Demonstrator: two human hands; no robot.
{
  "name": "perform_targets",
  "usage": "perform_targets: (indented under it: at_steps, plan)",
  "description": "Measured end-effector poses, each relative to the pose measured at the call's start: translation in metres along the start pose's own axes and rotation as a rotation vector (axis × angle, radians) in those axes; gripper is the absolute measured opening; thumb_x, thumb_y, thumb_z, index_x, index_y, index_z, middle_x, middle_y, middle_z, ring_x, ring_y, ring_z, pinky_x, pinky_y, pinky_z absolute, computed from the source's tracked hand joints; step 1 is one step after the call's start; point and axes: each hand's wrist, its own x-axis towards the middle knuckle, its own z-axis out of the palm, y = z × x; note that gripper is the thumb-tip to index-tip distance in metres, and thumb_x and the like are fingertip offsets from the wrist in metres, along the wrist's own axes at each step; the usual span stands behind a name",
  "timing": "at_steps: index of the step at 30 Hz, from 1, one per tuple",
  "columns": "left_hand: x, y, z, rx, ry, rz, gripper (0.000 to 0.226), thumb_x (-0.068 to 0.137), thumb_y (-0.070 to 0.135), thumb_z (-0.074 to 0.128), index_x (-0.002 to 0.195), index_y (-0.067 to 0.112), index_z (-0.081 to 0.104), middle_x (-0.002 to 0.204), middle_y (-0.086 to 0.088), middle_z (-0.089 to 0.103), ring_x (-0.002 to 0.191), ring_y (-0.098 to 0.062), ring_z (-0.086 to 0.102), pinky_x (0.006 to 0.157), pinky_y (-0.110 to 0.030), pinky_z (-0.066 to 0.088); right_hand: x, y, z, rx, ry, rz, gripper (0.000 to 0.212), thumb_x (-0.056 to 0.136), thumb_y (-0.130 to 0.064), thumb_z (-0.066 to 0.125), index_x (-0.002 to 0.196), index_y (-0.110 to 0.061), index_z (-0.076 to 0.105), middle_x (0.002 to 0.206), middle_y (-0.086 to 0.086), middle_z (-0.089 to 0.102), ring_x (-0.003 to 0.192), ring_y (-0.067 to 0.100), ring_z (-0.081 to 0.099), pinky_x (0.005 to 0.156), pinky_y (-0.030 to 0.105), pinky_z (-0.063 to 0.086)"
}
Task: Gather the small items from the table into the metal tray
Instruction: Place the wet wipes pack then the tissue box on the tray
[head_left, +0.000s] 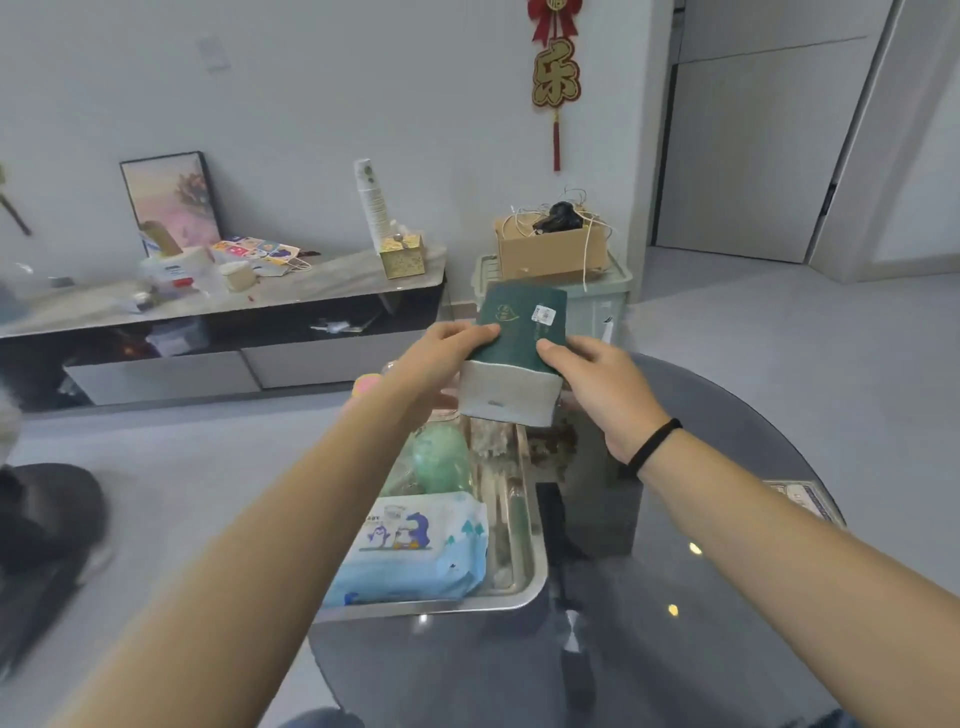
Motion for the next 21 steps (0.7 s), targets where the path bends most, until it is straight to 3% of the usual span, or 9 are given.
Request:
perform_targets:
  at_steps: [2, 3, 6, 8, 11, 15, 17, 21]
  plan:
    - [-0.025, -0.013, -0.028, -0.004, 0.037, -0.054, 0.041, 0.086, 0.040, 0.059, 0.123, 0.026, 0.051, 0.114, -0.004, 0.060, 0.084, -0.018, 0.060, 0.056, -0.028, 0.053, -0.021, -0.006, 0.023, 0.003, -0.097, -0.024, 0.037, 0.090, -0.026, 0.058, 0.126, -0.016, 0.058, 0.115, -0.003, 0.067, 0.088, 0.002, 0.063, 0.069, 0.010, 0.053]
    - [-0.039, -0.021, -0.042, -0.004, 0.046, -0.075, 0.050, 0.085, 0.039, 0.059, 0.131, 0.028, 0.045, 0.117, -0.005, 0.059, 0.085, -0.019, 0.061, 0.056, -0.029, 0.054, -0.031, -0.008, 0.037, -0.006, -0.150, -0.022, 0.039, 0.089, -0.029, 0.059, 0.128, -0.019, 0.057, 0.117, -0.004, 0.066, 0.089, 0.002, 0.063, 0.070, 0.011, 0.053]
    - [-0.071, -0.041, -0.070, -0.046, 0.066, -0.133, 0.061, 0.084, 0.042, 0.061, 0.138, 0.028, 0.036, 0.122, -0.011, 0.053, 0.080, -0.027, 0.066, 0.063, -0.037, 0.061, -0.045, -0.004, 0.064, -0.031, -0.291, 0.054, 0.041, 0.084, -0.039, 0.063, 0.124, -0.031, 0.056, 0.119, -0.006, 0.063, 0.098, 0.009, 0.063, 0.085, 0.027, 0.053]
    - [-0.088, -0.052, -0.081, -0.049, 0.140, -0.170, 0.065, 0.085, 0.049, 0.059, 0.138, 0.026, 0.030, 0.122, -0.013, 0.047, 0.073, -0.034, 0.068, 0.067, -0.041, 0.061, -0.050, -0.001, 0.076, 0.017, -0.373, 0.153, 0.038, 0.086, -0.033, 0.063, 0.123, -0.034, 0.055, 0.104, -0.012, 0.063, 0.088, 0.008, 0.061, 0.080, 0.032, 0.053]
    - [-0.103, -0.069, -0.095, -0.009, 0.197, -0.209, 0.058, 0.087, 0.055, 0.053, 0.131, 0.027, 0.029, 0.104, -0.012, 0.052, 0.060, -0.033, 0.066, 0.060, -0.039, 0.061, -0.053, 0.007, 0.085, 0.034, -0.475, 0.273, 0.036, 0.086, -0.028, 0.062, 0.121, -0.033, 0.060, 0.094, -0.007, 0.065, 0.080, 0.011, 0.059, 0.065, 0.030, 0.053]
    - [-0.108, -0.094, -0.109, 0.109, 0.233, -0.237, 0.058, 0.085, 0.061, 0.050, 0.117, 0.013, 0.048, 0.099, -0.011, 0.058, 0.082, -0.025, 0.063, 0.064, -0.034, 0.059, -0.048, 0.022, 0.083, -0.012, -0.555, 0.373, 0.027, 0.087, -0.025, 0.059, 0.114, -0.029, 0.063, 0.090, -0.002, 0.064, 0.084, 0.016, 0.057, 0.068, 0.032, 0.050]
    - [-0.108, -0.101, -0.113, 0.128, 0.233, -0.242, 0.057, 0.085, 0.057, 0.054, 0.111, 0.006, 0.055, 0.100, -0.009, 0.062, 0.084, -0.020, 0.062, 0.065, -0.031, 0.057, -0.046, 0.027, 0.082, -0.036, -0.595, 0.381, 0.026, 0.087, -0.021, 0.058, 0.112, -0.023, 0.065, 0.091, -0.001, 0.065, 0.086, 0.016, 0.058, 0.074, 0.032, 0.049]
    - [-0.109, -0.107, -0.114, 0.222, 0.206, -0.274, 0.044, 0.088, 0.051, 0.055, 0.097, 0.008, 0.057, 0.095, -0.008, 0.063, 0.076, -0.016, 0.060, 0.062, -0.027, 0.054, -0.038, 0.032, 0.089, -0.077, -0.485, 0.308, 0.031, 0.083, -0.022, 0.066, 0.114, -0.014, 0.064, 0.102, 0.005, 0.067, 0.086, 0.016, 0.061, 0.069, 0.027, 0.050]
